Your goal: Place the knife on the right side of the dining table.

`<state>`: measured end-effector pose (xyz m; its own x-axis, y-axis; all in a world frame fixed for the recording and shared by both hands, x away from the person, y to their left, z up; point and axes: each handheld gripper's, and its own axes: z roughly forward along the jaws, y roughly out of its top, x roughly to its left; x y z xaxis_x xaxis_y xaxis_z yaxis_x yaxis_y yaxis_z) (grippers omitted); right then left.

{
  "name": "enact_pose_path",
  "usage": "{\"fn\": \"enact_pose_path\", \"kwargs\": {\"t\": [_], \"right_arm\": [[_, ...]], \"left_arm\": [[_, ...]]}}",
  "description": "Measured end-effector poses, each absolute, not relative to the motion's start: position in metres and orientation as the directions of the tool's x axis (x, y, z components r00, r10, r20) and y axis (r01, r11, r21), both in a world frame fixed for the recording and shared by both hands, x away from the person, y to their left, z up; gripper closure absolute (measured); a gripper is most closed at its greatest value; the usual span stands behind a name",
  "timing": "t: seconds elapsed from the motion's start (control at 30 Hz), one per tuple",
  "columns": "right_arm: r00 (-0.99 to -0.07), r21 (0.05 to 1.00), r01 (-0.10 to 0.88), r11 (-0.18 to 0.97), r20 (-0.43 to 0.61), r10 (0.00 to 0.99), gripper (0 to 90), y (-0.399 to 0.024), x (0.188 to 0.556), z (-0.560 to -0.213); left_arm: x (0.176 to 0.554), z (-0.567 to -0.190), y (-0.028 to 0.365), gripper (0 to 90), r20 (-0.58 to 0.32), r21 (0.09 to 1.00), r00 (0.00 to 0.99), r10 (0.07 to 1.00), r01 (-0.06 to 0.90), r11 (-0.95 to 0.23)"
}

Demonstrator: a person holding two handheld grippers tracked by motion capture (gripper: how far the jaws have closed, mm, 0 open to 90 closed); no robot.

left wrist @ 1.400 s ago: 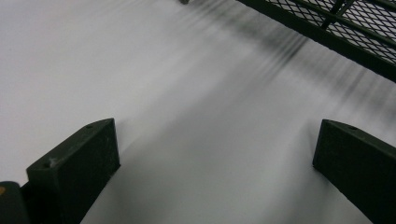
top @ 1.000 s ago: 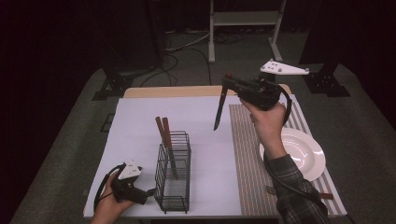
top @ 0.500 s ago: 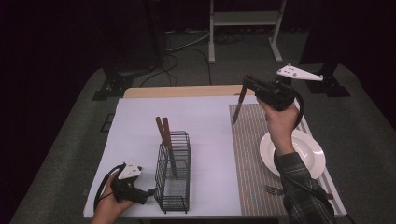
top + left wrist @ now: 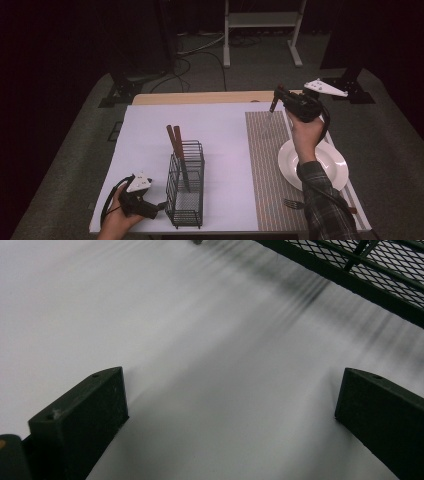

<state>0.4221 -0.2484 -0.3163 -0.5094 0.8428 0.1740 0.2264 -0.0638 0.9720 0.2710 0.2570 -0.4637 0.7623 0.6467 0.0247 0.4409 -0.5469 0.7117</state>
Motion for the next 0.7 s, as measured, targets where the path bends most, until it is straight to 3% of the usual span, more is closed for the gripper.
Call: {"fn": "enact_pose_path", "kwargs": {"t": [0.3,0.7], "right_arm": [[-0.453,0.964,0.252,-0.085,0.196,0.87,79.9,-0.258,0.433,-0.346],[-0.433,0.962,0.259,-0.084,0.194,0.88,79.6,-0.262,0.433,-0.355]], "left_arm": [[0.271,-0.464,0.257,0.0,0.025,0.712,0.762,0.647,0.44,-0.547],[0.271,-0.464,0.257,0.0,0.026,0.712,0.763,0.646,0.44,-0.548]]}}
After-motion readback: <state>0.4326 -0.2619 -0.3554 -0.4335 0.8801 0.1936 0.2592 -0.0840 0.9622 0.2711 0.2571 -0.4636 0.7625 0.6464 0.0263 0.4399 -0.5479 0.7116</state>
